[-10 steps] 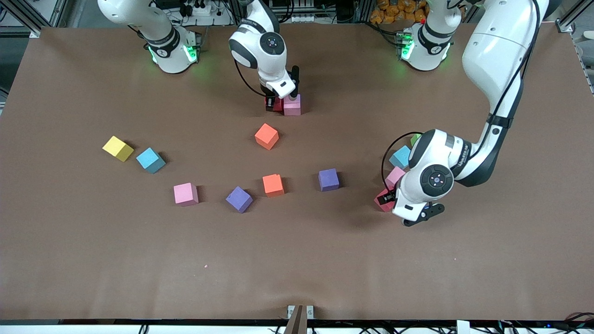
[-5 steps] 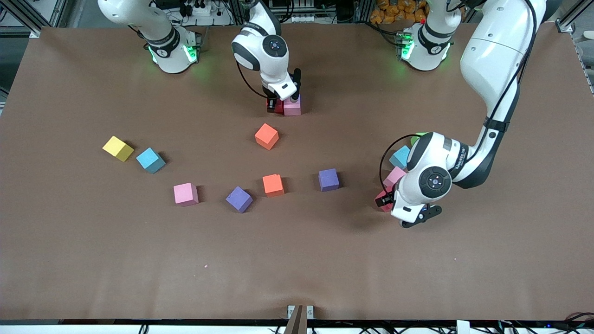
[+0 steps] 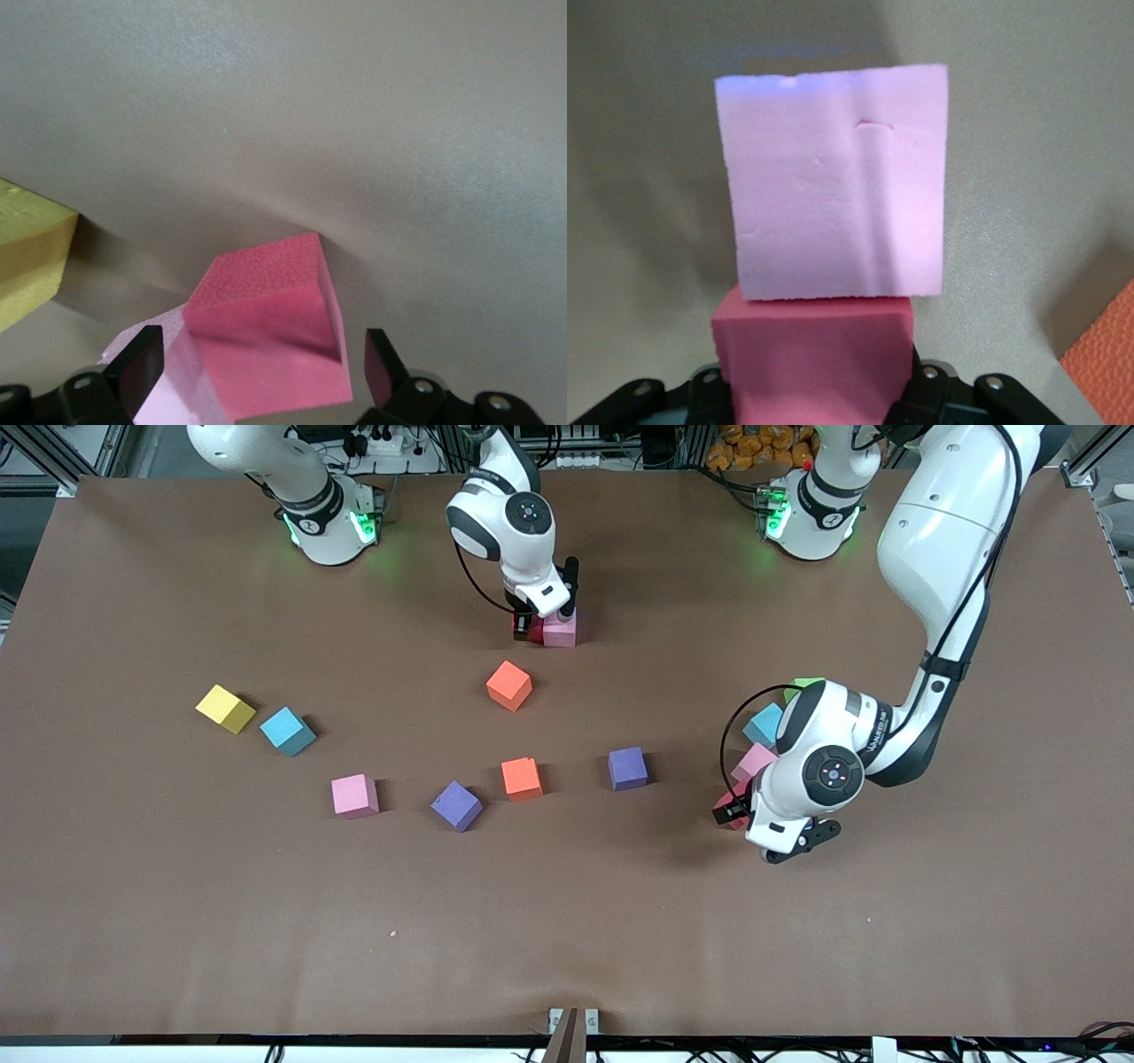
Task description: Form number 2 with 11 blocks
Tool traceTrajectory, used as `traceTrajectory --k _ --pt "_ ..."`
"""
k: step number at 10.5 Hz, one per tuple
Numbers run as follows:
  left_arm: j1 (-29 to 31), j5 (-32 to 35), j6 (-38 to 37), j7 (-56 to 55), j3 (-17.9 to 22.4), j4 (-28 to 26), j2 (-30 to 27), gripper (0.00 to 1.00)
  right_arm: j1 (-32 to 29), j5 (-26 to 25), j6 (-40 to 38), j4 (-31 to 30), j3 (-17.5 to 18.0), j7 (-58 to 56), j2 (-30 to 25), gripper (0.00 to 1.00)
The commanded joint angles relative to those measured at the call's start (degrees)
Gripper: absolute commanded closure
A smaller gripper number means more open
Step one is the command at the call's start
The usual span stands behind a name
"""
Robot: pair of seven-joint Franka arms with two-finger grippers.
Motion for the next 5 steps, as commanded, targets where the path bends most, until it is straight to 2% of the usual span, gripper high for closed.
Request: traceTrajectory --k 1,3,4,5 --pt "0.18 -0.79 0.47 -0.21 -0.24 1.07 1.23 0.0 0.82 -0.39 0.07 1.68 -0.42 1.41 1.67 0.63" --pt "0.09 -0.79 0.55 -0.29 -0.24 1.07 1.76 0.0 0.82 -0.38 0.07 1.94 -0.42 1.49 2.11 0.6" --pt "0.09 -0.79 0.9 -0.3 -0.24 1.07 1.76 0.04 0.82 -0.39 0.07 1.94 -0.42 1.58 2.2 0.51" --pt "0.09 -0.79 0.99 -0.3 -0.24 1.07 2.28 0.18 0.82 -0.3 0.07 1.94 -0.42 1.67 2.2 0.21"
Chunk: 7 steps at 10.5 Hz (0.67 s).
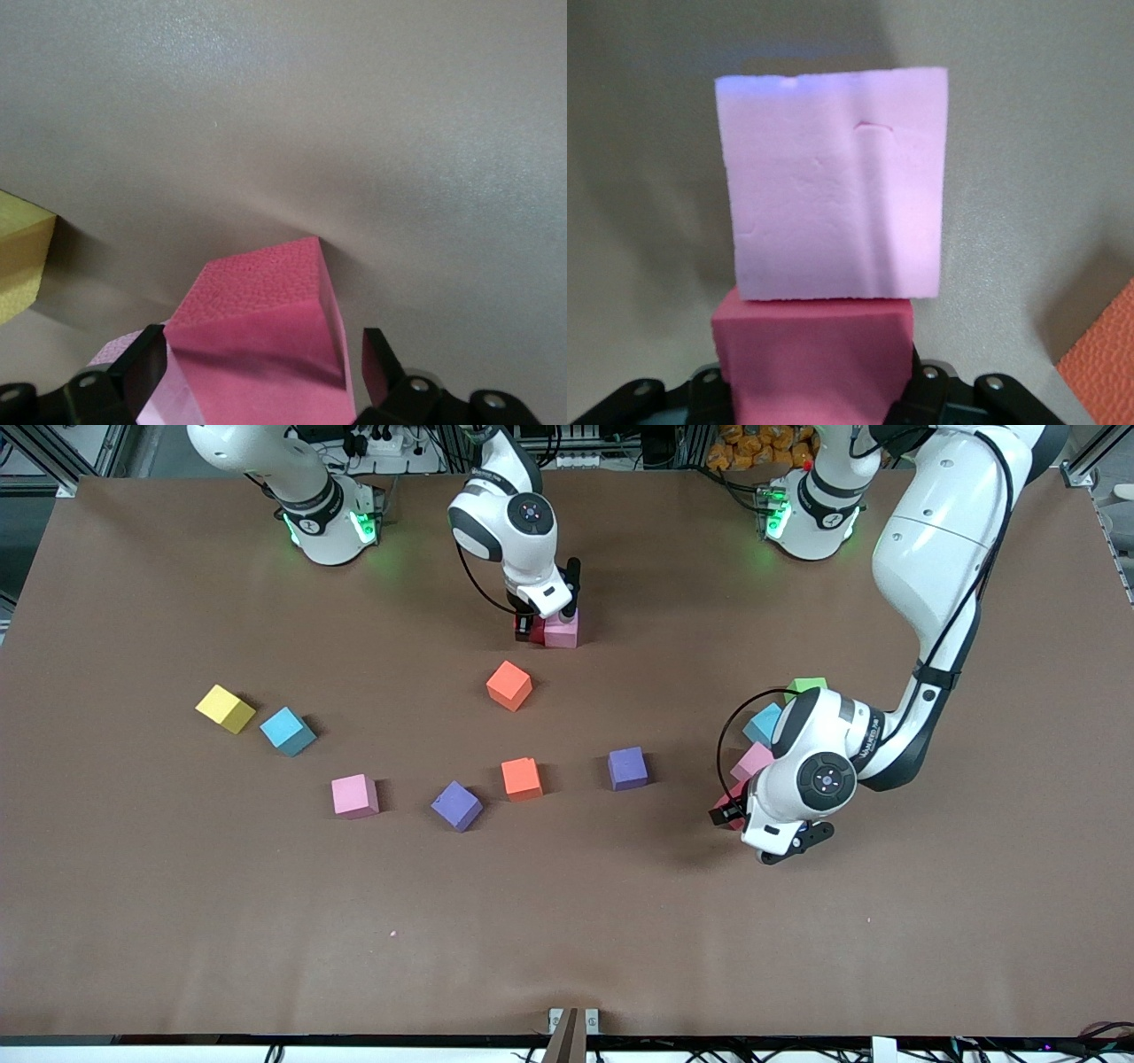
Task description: Form number 2 with 11 blocks
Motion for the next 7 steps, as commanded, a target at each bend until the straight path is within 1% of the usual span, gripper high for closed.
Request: traceTrajectory --k 1,2,3,5,6,7 --pt "0.08 -0.78 0.25 -0.29 -0.23 0.96 1.06 0.33 0.81 -0.3 0.18 1.39 -0.42 1.35 1.82 0.0" --pt "0.08 -0.78 0.25 -0.38 -0.23 0.96 1.06 0.48 0.81 -0.3 0.18 1.39 -0.42 1.35 1.73 0.0" --pt "0.08 -0.78 0.25 -0.99 -0.23 0.96 0.63 0.6 0.72 -0.3 0.01 1.48 -0.42 1.35 1.3 0.0" --pt "-0.53 -0.61 0.17 -10.08 -0.41 1.04 -1.56 0.63 0.72 -0.04 -1.22 1.39 -0.33 1.44 -0.89 0.0" --pt "0.25 -0.78 0.16 -13.44 -1.11 0.96 -3.4 0.68 0.72 -0.03 -3.4 1.48 -0.42 1.44 -2.21 0.0" --pt "0.43 -2.7 -0.53 -15.91 -2.42 0.78 -5.42 0.69 0.72 -0.03 -4.64 1.48 -0.42 1.35 -3.7 0.0"
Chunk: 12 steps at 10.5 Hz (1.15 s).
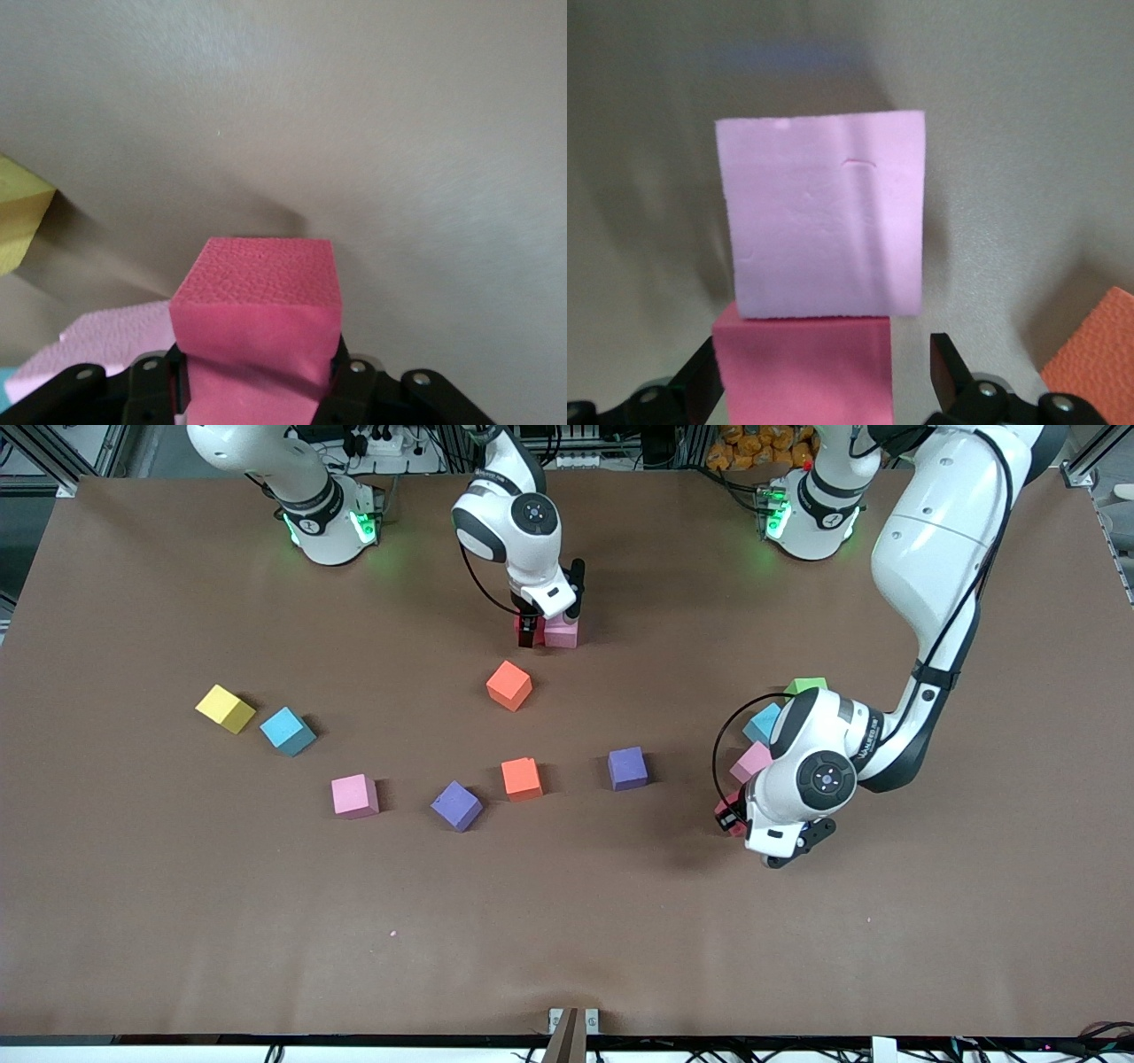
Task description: Form number 2 with 11 blocks
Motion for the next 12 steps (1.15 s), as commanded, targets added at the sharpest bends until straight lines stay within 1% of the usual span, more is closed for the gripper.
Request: traceTrajectory --k 1,2,3,4,6,7,9,11,12 --pt "-0.08 -3.73 -1.69 -8.88 -1.59 -1.43 -5.72 0.73 0.61 -0.05 -4.01 -0.54 -0.5 0.95 -4.49 0.0" --pt "-0.17 -4.18 -4.13 -16.5 -2.9 -2.39 -7.74 0.76 0.34 -0.05 -4.46 -0.46 -0.59 0.52 -5.28 0.0" --pt "-0.09 -4.01 -6.42 -23.28 -5.78 -2.93 -8.63 0.76 -0.01 -0.05 -5.42 -0.28 -0.76 0.43 -5.9 0.0" --pt "-0.09 -4.01 -7.31 -27.44 -7.03 -4.5 -10.03 0.77 -0.45 -0.14 -7.17 1.11 -1.02 0.34 -6.34 0.0" --pt "0.0 -4.09 -6.89 -34.03 -10.02 -10.72 -14.07 0.77 -2.99 -0.14 -13.05 6.29 -1.03 0.86 -5.99 0.0" --pt "0.0 -4.09 -6.36 -39.81 -11.95 -14.06 -16.0 0.77 -4.65 -0.14 -12.73 7.18 -1.11 0.95 -5.56 0.0" --pt "0.0 -4.01 -1.9 -51.6 -15.9 -20.21 -18.3 0.77 -10.96 -0.23 -8.62 6.67 -1.11 1.3 -4.51 0.0" --pt "-0.26 -3.74 6.6 -59.77 -19.68 -26.81 -19.45 0.84 -15.11 -0.14 -8.07 6.57 -1.11 2.35 -3.88 0.0" --pt "-0.79 -3.39 8.91 -64.17 -21.0 -28.49 -19.36 0.85 -17.13 -0.14 -7.81 6.49 -1.11 5.93 -3.88 0.0"
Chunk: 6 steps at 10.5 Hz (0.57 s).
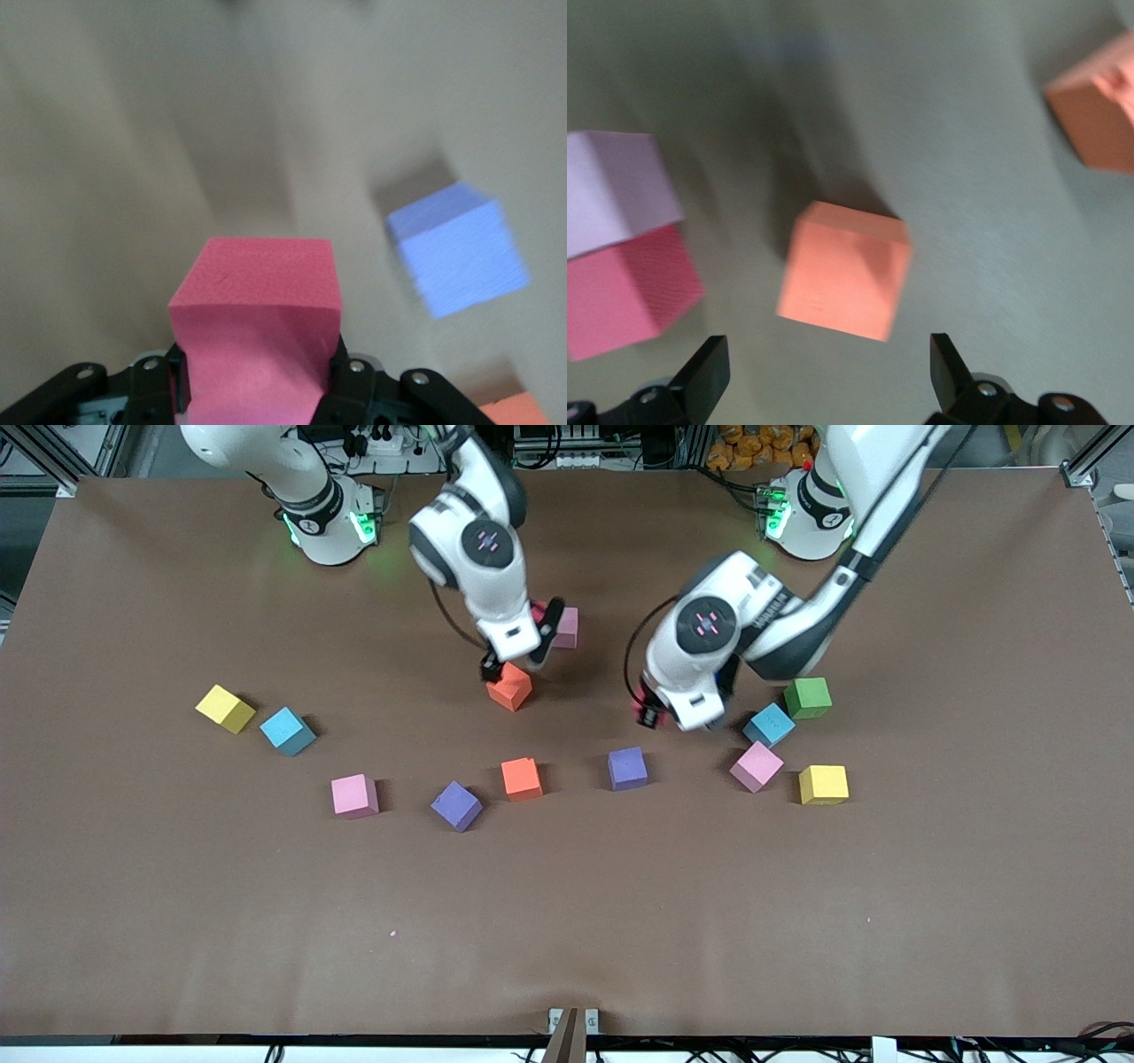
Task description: Form number 2 with 11 blocks
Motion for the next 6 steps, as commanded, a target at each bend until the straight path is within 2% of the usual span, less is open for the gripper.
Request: traceTrajectory --k 1,3,4,6 --pt "-1.25 -0.38 4.83 -7.41 -2.04 -6.04 -2.52 0.87 -2.98 -0.26 1.55 0.01 0.72 8.47 0.12 0.0" --pt "-4.41 -0.38 7.28 -12.68 -2.14 -9.63 -2.78 0.89 -3.42 -0.18 3.92 -0.17 0.72 12.72 0.21 0.0" --pt "-4.95 -0.3 10.08 -14.27 -2.14 -11.91 -2.78 0.94 -3.43 -0.18 6.45 -1.47 0.8 13.0 0.47 0.0" --pt "-6.53 -0.3 15.88 -17.35 -2.14 -16.14 -2.78 0.95 -2.38 -0.09 13.74 -5.07 0.89 13.96 1.52 0.0"
